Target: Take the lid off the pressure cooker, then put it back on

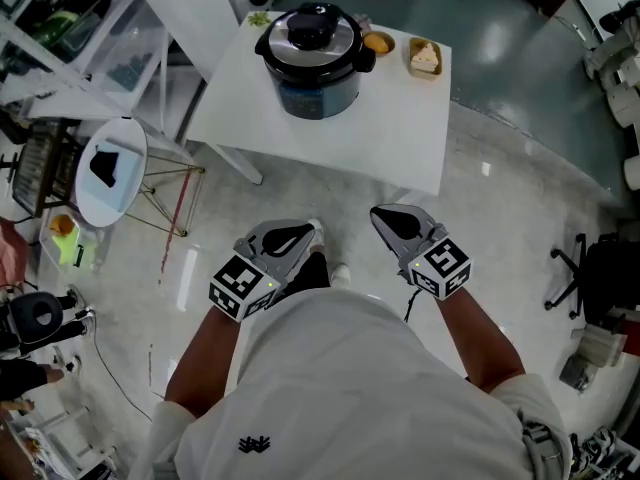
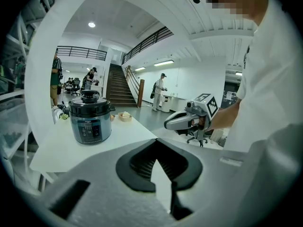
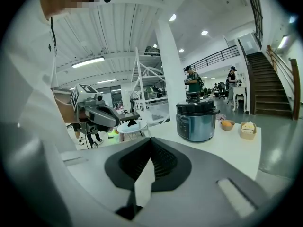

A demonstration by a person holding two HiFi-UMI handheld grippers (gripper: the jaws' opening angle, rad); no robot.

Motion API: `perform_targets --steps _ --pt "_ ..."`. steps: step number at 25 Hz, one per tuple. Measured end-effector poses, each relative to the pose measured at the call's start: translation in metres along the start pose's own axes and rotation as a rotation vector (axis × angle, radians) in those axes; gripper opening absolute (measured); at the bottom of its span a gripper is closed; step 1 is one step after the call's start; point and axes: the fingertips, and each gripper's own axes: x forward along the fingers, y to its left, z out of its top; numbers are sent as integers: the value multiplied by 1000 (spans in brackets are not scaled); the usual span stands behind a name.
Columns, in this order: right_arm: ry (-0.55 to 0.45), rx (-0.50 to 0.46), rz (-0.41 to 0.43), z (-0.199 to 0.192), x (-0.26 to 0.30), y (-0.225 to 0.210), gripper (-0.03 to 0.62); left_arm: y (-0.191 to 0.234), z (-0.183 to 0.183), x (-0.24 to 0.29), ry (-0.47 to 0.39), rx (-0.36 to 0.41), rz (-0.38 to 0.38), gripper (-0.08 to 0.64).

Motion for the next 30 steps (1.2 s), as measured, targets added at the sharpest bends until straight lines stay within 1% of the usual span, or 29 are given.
perform_targets --steps 7,12,22,30 --pt "7 -27 1 -2 -5 10 12 -9 -2 -3 -12 3 0 8" --pt "10 -41 9 -4 -4 18 13 -12 -11 -8 -8 -7 2 8" --pt "15 -48 23 -12 -1 31 12 -17 -27 -19 -4 -23 24 8" --pt "33 -38 41 -22 1 42 12 -23 -39 -21 7 -49 21 8"
